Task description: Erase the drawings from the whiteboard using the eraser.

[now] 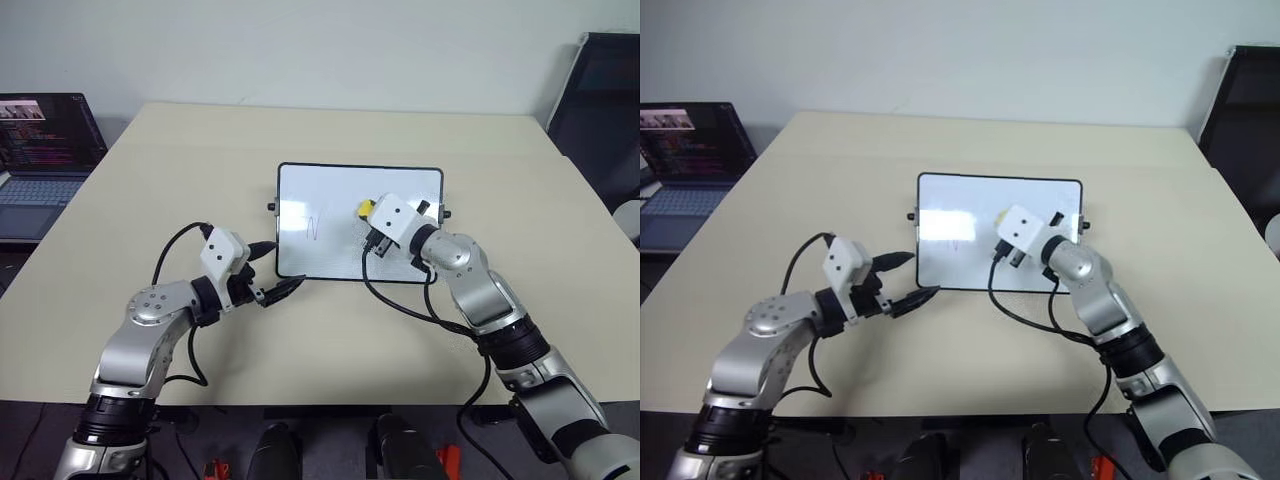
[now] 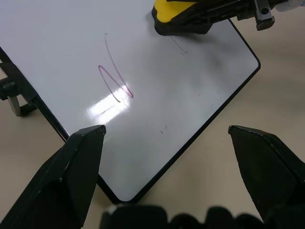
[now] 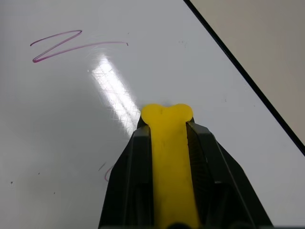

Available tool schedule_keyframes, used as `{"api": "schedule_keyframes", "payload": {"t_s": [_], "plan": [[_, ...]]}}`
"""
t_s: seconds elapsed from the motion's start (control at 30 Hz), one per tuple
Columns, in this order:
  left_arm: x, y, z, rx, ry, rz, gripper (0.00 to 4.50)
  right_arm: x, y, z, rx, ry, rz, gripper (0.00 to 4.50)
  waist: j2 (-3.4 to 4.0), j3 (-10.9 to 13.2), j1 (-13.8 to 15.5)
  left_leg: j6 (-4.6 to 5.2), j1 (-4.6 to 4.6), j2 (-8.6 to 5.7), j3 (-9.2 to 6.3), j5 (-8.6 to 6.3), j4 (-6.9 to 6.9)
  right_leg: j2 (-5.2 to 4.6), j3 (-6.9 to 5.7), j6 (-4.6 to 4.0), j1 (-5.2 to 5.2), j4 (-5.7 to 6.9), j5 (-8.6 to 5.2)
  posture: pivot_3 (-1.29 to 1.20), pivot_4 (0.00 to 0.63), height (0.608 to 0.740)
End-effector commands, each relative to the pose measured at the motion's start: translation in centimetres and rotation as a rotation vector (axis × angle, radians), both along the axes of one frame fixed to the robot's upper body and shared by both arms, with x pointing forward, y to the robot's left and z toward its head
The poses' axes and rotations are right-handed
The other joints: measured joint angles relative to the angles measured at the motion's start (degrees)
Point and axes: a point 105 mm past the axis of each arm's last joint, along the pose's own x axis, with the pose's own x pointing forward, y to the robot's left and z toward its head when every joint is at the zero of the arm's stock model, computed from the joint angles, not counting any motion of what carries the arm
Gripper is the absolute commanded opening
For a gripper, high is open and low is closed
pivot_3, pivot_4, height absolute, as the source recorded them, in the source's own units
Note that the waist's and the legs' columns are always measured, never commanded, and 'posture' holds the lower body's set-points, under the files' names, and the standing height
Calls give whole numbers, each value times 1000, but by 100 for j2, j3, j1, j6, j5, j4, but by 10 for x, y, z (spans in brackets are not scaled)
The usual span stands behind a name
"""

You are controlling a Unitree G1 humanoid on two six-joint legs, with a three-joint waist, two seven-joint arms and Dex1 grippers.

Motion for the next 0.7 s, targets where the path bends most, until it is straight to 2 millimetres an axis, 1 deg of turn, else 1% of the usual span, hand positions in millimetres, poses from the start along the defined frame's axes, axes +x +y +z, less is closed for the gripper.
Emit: {"api": "schedule_keyframes", "payload": {"t_s": [0.03, 0.07, 0.13, 0.27, 0.3, 0.4, 0.43, 0.5, 0.6, 0.7], "plan": [[-2, -4, 9, -6, -45, -20, 4500, -15, -11, -35, -64, 180, 33, 676, -2, -1, 3, 0, 0, 0, -1, 0, 0, 0, -1, 0, 3, -1, -1, 0, 150, 740], [-2, -4, 9, -6, -45, -21, 4500, -19, -11, -38, -83, 200, 50, 676, -2, -2, 1, 0, 0, 0, -1, 0, 0, 0, 0, 0, 3, -2, -1, 0, 150, 740], [-2, -5, 10, -7, -46, -23, 4500, -21, -12, -38, -107, 195, 56, 676, -3, -2, -8, 0, 2, 0, -1, 0, 1, 0, 0, 1, 3, -2, -1, 0, 150, 740], [-2, -7, 11, -9, -47, -27, 4500, -13, -12, -27, -113, 111, 24, 674, -3, -2, -22, 0, 10, 0, -1, 0, 4, 0, 2, -5, 3, 3, 4, 0, 150, 740], [-2, -8, 11, -10, -46, -29, 4500, -9, -12, -20, -104, 64, 5, 674, -3, -2, -22, 0, 10, 0, -1, 1, 4, 0, 1, -5, 3, 3, 4, 0, 150, 740], [-3, -8, 11, -12, -43, -34, 4500, 5, -8, 12, -19, -106, -55, 674, -2, -1, -40, 1, 10, -1, 0, 1, 11, 0, 3, -5, 2, 3, 5, 0, 150, 740], [-3, -8, 11, -12, -42, -34, 4500, 6, -7, 17, 3, -130, -63, 674, -2, -1, -38, 1, 9, -1, 0, 1, 11, 0, 4, -6, 1, 2, 9, 0, 150, 740], [-4, -8, 11, -14, -42, -34, 4500, 4, -3, 12, 12, -104, -46, 673, -2, -1, -35, 1, 8, -2, 0, 1, 11, 0, 4, -5, 0, 3, 11, 0, 150, 740], [-5, -8, 13, -18, -41, -28, 4500, -7, 5, -8, -6, 4, 21, 673, -2, -1, -23, 1, 4, -1, 0, 1, 9, 0, 3, -1, 1, -2, 7, 0, 150, 740], [-5, -6, 14, -23, -39, -15, 4500, -18, 8, -26, -33, 114, 75, 673, -2, -1, -23, 1, 2, 0, 0, 0, -4, 0, 2, 3, -1, -5, 2, 0, 150, 740]]}}
